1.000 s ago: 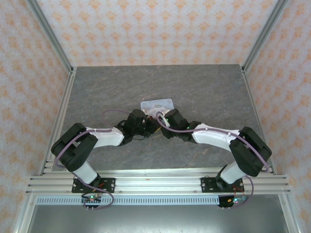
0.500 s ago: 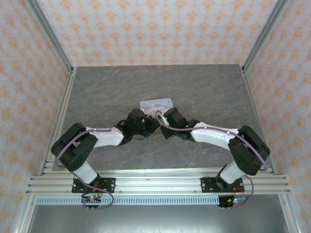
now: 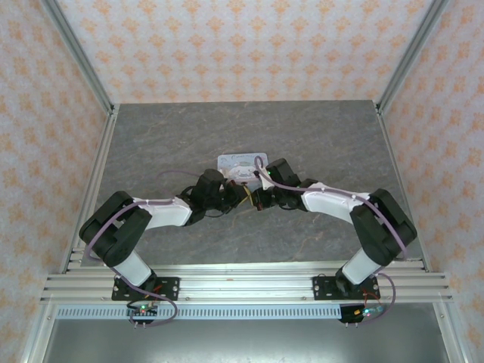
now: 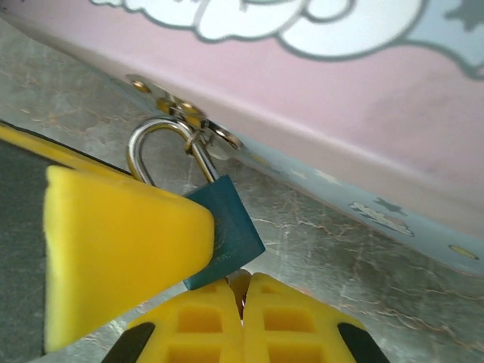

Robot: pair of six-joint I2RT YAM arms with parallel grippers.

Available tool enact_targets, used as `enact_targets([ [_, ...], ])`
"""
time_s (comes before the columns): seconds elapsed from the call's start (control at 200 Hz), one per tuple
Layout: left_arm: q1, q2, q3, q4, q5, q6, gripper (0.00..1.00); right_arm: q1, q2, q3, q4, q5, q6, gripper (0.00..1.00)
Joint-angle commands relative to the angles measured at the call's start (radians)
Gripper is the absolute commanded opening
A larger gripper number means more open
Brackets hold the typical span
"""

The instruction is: Unlock the padlock with the key

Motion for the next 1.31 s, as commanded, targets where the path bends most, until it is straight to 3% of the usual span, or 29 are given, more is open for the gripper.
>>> enact_targets([
  [0.0, -0.021, 0.009, 0.021, 0.054, 0.061, 0.02, 0.0, 0.004, 0.02, -0.001, 0.211, -0.208, 0.124, 0.01],
  [0.1, -0.021, 0.01, 0.019, 0.053, 0.058, 0.021, 0.0, -0.005, 0.011, -0.022, 0.238, -0.191, 0.142, 0.04],
  [0.19, -0.019, 0.011, 0.019, 0.045, 0.053, 0.025, 0.0, -0.012, -0.016, -0.038, 0.229, -0.156, 0.138, 0.27],
  [0.295, -0.016, 0.017, 0.015, 0.037, 0.048, 0.036, 0.0, -0.026, -0.062, -0.058, 0.196, -0.092, 0.13, 0.43],
  [0.631, -0.017, 0.037, 0.029, -0.076, 0.025, 0.149, 0.0, -0.049, -0.184, -0.172, 0.232, 0.068, 0.232, 0.57],
  [0.886, -0.016, 0.063, 0.03, -0.103, 0.028, 0.217, 0.09, -0.049, -0.158, -0.21, 0.325, 0.059, 0.326, 0.58],
  [0.971, -0.016, 0.068, 0.03, -0.108, 0.03, 0.231, 0.17, -0.048, -0.144, -0.222, 0.356, 0.052, 0.349, 0.59],
  [1.301, -0.015, -0.003, 0.024, -0.136, 0.019, 0.235, 0.65, -0.035, -0.08, -0.241, 0.451, 0.051, 0.399, 0.59],
])
